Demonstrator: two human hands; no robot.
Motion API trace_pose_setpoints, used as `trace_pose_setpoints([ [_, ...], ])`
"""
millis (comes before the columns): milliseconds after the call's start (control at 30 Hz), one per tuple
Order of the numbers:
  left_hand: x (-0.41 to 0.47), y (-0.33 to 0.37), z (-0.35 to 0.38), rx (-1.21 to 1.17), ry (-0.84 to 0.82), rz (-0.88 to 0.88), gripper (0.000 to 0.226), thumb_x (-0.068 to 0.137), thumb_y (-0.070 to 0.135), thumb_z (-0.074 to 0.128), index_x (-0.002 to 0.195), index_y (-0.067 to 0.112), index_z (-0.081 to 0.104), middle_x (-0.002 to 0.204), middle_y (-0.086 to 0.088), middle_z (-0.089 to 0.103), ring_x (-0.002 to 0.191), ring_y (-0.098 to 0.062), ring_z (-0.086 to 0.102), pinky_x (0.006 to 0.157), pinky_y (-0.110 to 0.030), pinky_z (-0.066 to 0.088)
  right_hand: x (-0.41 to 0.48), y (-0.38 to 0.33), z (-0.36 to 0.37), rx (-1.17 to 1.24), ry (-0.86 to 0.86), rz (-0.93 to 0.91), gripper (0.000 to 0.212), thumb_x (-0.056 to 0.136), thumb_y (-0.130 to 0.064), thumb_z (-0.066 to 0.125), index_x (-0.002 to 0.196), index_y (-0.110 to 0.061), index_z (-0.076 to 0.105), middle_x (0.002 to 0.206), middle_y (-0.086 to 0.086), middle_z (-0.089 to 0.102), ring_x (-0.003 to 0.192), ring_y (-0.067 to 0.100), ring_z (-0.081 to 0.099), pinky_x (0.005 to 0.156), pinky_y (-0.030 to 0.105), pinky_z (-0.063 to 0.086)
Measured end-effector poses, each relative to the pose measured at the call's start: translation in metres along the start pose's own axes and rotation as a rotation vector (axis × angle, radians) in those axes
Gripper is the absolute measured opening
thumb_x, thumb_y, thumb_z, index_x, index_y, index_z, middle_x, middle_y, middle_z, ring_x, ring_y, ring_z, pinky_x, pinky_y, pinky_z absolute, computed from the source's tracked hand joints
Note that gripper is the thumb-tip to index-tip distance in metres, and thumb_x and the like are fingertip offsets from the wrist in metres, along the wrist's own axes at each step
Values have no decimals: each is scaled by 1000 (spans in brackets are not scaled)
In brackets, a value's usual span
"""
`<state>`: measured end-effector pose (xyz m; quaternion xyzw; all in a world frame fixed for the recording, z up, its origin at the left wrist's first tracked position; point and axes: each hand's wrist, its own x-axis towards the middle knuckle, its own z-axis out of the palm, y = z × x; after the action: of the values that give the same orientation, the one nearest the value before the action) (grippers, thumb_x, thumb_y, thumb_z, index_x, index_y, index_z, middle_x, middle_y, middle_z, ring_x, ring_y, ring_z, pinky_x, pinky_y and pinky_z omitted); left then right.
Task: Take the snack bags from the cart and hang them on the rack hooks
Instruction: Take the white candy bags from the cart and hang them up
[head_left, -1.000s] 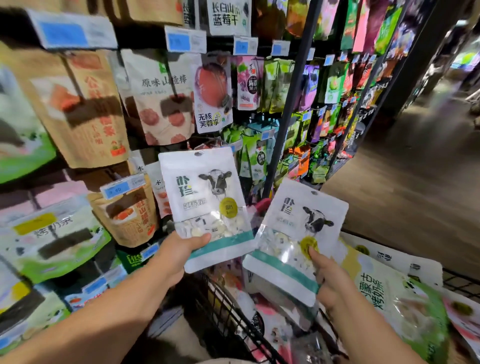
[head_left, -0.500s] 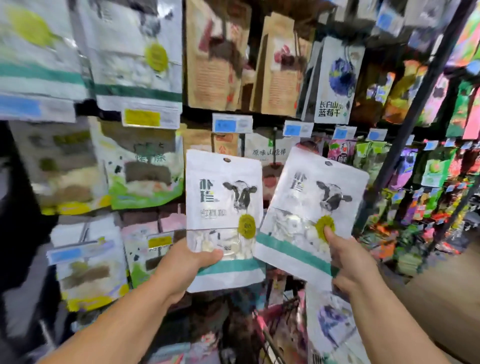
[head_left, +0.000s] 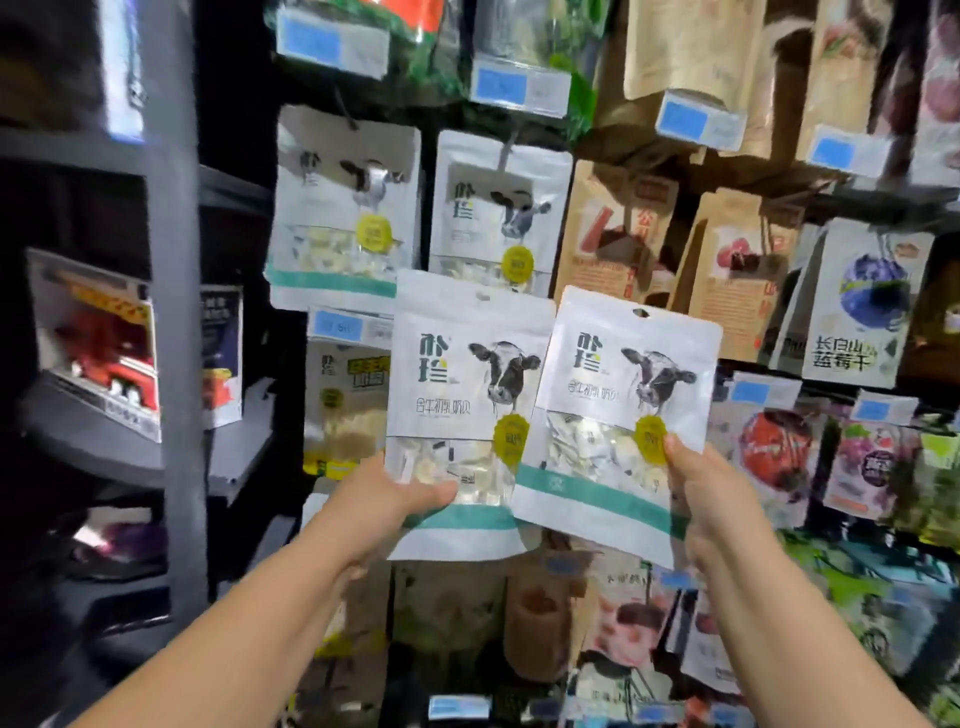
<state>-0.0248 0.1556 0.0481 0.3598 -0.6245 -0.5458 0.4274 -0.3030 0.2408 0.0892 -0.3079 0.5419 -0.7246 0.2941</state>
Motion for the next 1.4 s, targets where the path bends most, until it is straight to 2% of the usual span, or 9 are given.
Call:
trace_pose_setpoints([
  [133, 7, 24, -26, 6, 74, 38, 77, 41, 46, 86, 111, 20, 67, 104, 2, 74, 96, -19, 70, 96, -45, 51, 10, -26, 37, 7, -51, -41, 11, 100, -16, 51, 98, -11, 60, 49, -11, 65, 44, 2, 62, 38, 13, 43],
  [267, 13, 45, -46, 35, 114, 74, 49, 51, 41, 86, 96, 25, 73, 98, 1, 75, 96, -23, 70, 96, -47, 50, 20, -47, 61, -10, -106, -97, 12, 100, -20, 51, 93, -15, 59, 51, -11, 65, 47, 4, 63, 41, 16, 43],
  [433, 26, 69, -68, -143, 150, 108, 23, 83, 8, 71, 106, 9, 68, 104, -10, 73, 101, -27, 68, 96, -42, 50, 23, -66, 79, -59, -158, -151, 12, 99, -23, 54, 94, -15, 62, 67, -3, 73, 66, 17, 70, 56, 26, 52],
  [567, 43, 90, -92, -227, 156, 148, 24, 86, 6, 66, 109, 8, 66, 104, -13, 73, 92, -24, 69, 85, -36, 53, 28, -75, 97, -79, -182, -175, 16, 96, -24, 58, 101, -12, 66, 82, 7, 76, 76, 27, 73, 78, 44, 56],
  [767, 68, 124, -121, -321, 132, 178, 22, 82, 9, 69, 104, 9, 66, 97, -14, 74, 80, -23, 71, 71, -32, 60, 38, -93, 132, -118, -221, -196, 14, 95, -25, 59, 96, -15, 68, 81, 8, 76, 83, 33, 70, 77, 43, 55],
  [933, 83, 138, -139, -286, 112, 183, 42, 69, 17, 75, 109, 6, 65, 100, -16, 73, 85, -26, 70, 73, -34, 58, 43, -104, 159, -118, -253, -232, 15, 95, -21, 60, 99, -12, 70, 88, 11, 76, 84, 32, 69, 75, 39, 53],
  [1033, 91, 139, -147, -244, 85, 197, 28, 82, 12, 70, 109, 8, 64, 99, -14, 74, 88, -25, 70, 79, -36, 57, 44, -106, 171, -130, -269, -263, 14, 95, -19, 59, 95, -10, 70, 79, 7, 76, 78, 29, 67, 72, 37, 50],
  [1233, 94, 132, -156, -202, 24, 242, 44, 72, 15, 72, 115, 8, 63, 107, -15, 72, 98, -30, 69, 83, -39, 57, 45, -101, 183, -142, -286, -243, 13, 94, -20, 61, 94, -11, 71, 86, 10, 76, 89, 36, 69, 95, 52, 49],
  [1400, 103, 129, -165, -223, 42, 269, 42, 76, 15, 69, 117, 8, 63, 109, -15, 71, 103, -33, 67, 86, -42, 55, 52, -97, 191, -111, -288, -257, 12, 94, -15, 60, 92, -7, 68, 65, -1, 73, 65, 17, 63, 69, 33, 46],
])
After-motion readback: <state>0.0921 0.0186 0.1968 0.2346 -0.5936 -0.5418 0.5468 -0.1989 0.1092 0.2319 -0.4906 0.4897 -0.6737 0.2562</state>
